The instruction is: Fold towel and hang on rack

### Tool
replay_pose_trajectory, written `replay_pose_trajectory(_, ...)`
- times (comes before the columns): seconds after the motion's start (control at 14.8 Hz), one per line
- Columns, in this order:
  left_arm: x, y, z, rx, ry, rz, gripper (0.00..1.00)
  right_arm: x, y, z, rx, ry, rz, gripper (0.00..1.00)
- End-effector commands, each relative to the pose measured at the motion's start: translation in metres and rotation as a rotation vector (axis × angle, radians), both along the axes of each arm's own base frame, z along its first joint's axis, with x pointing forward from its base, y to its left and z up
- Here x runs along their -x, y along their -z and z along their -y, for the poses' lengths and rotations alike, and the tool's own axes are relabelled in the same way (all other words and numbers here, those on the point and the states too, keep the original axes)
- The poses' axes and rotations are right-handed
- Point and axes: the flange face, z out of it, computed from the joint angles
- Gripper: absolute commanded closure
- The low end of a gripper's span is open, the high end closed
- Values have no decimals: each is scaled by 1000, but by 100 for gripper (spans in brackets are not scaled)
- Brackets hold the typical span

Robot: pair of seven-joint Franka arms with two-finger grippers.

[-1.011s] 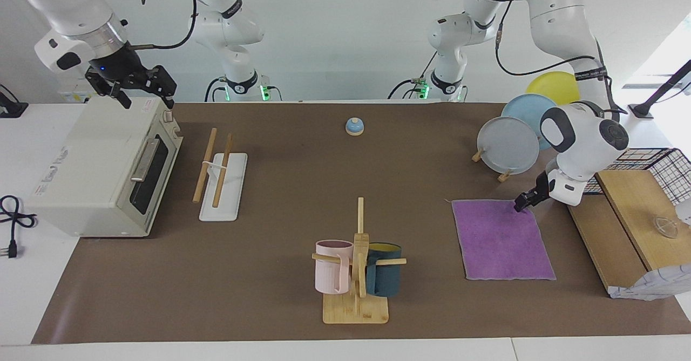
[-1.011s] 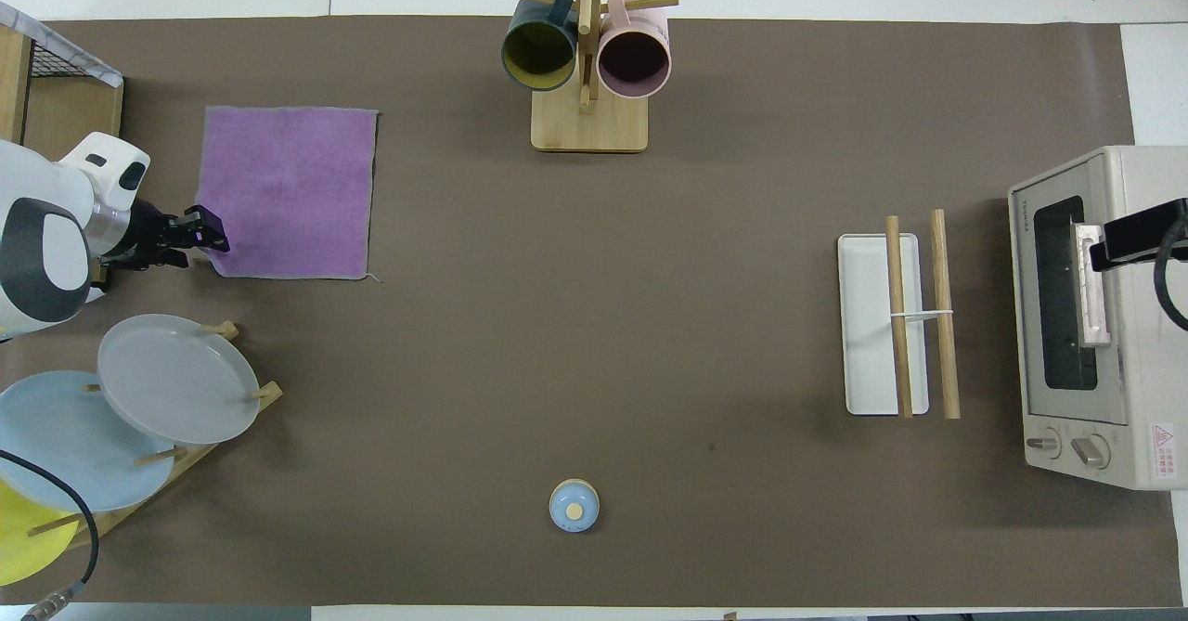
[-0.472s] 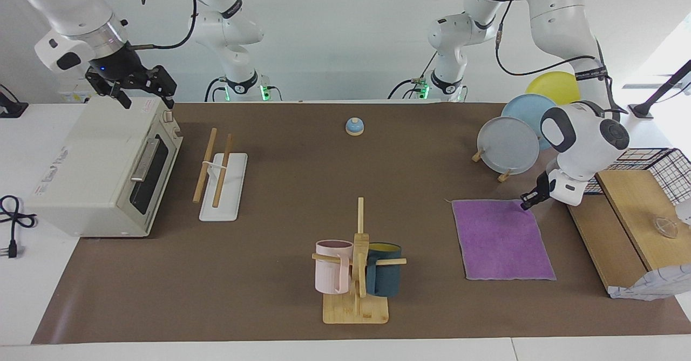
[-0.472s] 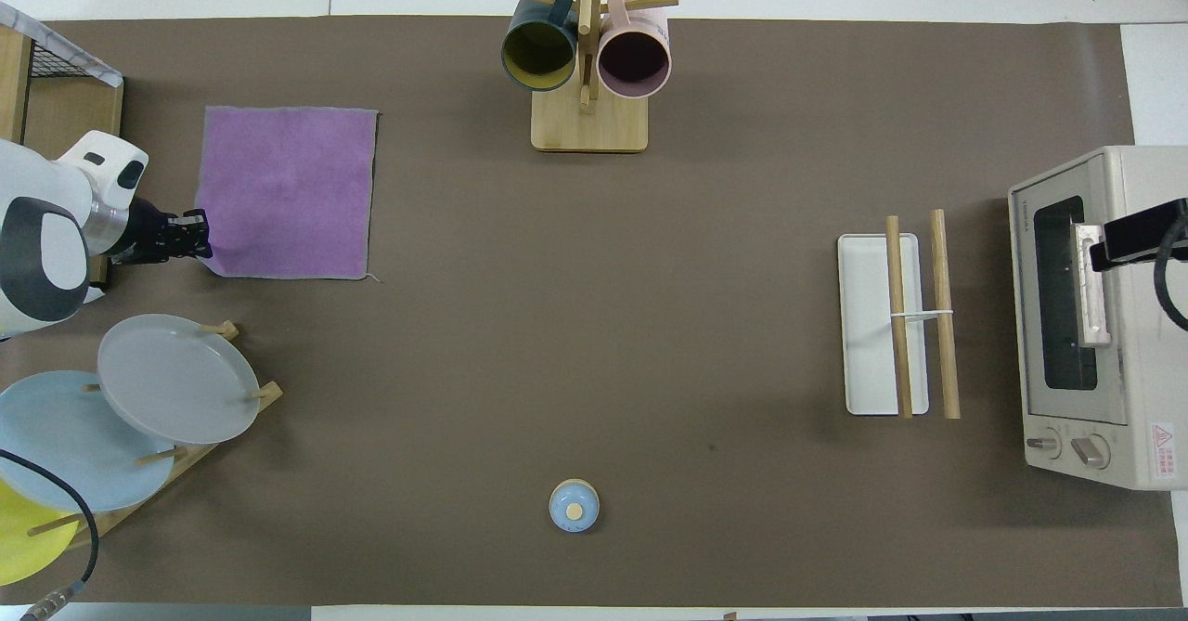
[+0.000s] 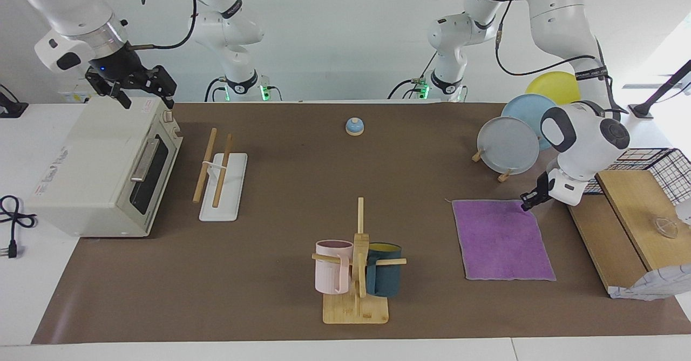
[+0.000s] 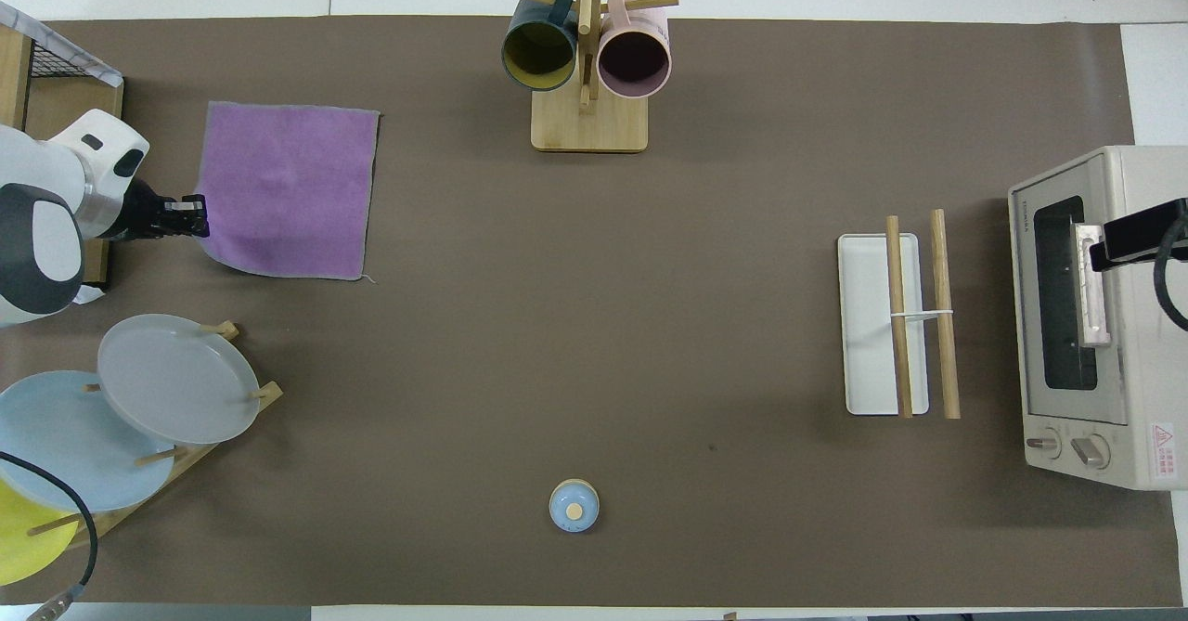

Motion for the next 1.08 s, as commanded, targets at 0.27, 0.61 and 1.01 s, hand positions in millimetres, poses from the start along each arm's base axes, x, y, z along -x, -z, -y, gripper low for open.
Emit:
replay_pose_trajectory(0.27, 40, -19, 112, -12, 240, 20, 100, 4, -1, 0, -15, 13, -1, 0)
replay_pose_trajectory(0.61, 99, 44, 163, -22, 271, 83, 100, 4, -1, 0, -15, 13, -1, 0)
replay_pose_trajectory(1.01, 97, 45, 160, -21, 256, 82, 100, 4, -1, 0, -15, 13, -1, 0)
